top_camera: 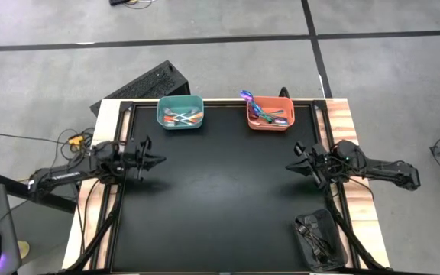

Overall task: Sort silverware by color (type)
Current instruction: Return to Home Position

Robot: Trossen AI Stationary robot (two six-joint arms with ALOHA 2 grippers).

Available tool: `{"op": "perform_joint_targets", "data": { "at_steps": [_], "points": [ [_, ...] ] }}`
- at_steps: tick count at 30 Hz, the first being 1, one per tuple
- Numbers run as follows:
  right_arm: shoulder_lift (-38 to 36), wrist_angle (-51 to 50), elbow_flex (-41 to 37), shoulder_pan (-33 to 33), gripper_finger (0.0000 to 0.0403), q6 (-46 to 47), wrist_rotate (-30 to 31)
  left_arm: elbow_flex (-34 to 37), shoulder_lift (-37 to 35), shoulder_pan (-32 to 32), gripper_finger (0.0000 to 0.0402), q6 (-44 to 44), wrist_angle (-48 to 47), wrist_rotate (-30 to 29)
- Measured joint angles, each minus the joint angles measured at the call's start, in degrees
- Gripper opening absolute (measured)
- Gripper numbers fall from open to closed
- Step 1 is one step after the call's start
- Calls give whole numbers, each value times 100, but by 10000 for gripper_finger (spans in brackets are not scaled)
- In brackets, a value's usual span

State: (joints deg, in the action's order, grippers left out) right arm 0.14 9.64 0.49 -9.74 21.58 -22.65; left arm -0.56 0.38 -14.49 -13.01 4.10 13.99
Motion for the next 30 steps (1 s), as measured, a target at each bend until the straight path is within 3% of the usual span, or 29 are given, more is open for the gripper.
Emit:
{"op": "perform_joint_targets", "data": {
  "at_steps": [13, 19, 30],
  "points": [
    [0, -103, -2, -2, 25, 230, 2, 9, 172, 1203, 0, 34, -252, -1610],
    [0, -258, -4, -2, 28, 238, 4, 12, 515, 1334, 0, -719, -225, -1632],
    [0, -529, -4, -2, 26, 240, 20, 15, 605, 1332, 0, -415, -221, -1599]
  ]
}}
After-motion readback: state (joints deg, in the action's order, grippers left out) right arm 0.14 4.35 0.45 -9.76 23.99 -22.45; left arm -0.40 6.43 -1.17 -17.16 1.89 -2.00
